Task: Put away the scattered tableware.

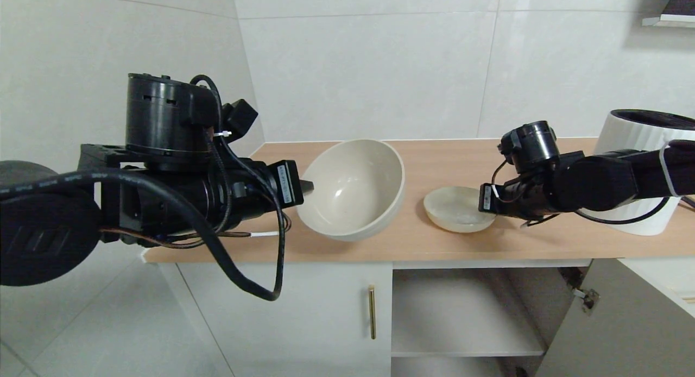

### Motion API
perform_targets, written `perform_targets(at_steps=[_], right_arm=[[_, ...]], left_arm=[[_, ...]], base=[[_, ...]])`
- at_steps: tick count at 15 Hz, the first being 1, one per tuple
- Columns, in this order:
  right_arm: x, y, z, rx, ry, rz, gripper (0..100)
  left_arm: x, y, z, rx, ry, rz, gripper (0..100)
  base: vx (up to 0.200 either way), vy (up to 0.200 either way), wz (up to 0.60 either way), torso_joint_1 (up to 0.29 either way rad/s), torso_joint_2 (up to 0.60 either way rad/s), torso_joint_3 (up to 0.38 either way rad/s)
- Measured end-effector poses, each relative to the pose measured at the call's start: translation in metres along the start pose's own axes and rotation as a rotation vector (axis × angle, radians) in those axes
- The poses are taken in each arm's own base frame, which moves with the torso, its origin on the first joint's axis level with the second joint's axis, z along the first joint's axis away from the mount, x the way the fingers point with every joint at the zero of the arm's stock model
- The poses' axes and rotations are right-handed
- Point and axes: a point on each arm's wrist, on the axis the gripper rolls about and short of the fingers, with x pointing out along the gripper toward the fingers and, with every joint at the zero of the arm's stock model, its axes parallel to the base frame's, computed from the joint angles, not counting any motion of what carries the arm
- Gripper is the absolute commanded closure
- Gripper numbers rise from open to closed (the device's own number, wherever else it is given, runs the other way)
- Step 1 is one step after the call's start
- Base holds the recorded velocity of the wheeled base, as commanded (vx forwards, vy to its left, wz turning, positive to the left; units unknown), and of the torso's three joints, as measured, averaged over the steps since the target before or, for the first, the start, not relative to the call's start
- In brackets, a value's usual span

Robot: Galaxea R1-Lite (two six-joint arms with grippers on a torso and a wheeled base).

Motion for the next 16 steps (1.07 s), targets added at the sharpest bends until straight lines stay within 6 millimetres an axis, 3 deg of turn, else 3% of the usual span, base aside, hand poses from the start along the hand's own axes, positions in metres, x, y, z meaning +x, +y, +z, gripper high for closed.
perform_targets(at_steps=[4, 8, 14, 16], right_arm=[[-0.046, -0.005, 0.005, 0.024, 0.063, 0.177, 100], [-0.086, -0.021, -0.014, 0.000, 0.107, 0.203, 100], [-0.098, -0.026, -0.026, -0.053, 0.111, 0.228, 100], [-0.099, -0.028, -0.026, -0.056, 0.109, 0.227, 100]], left_arm=[[-0.019, 0.004, -0.011, 0.050, 0.035, -0.043, 100], [-0.029, 0.012, -0.028, 0.052, 0.078, -0.023, 100], [-0.023, 0.016, -0.034, 0.048, 0.109, -0.008, 100], [-0.019, 0.017, -0.036, 0.049, 0.119, -0.005, 100]], base=[[0.000, 0.000, 0.00, 0.000, 0.00, 0.000], [0.000, 0.000, 0.00, 0.000, 0.00, 0.000], [-0.167, 0.000, 0.00, 0.003, 0.00, 0.002], [0.000, 0.000, 0.00, 0.000, 0.00, 0.000]])
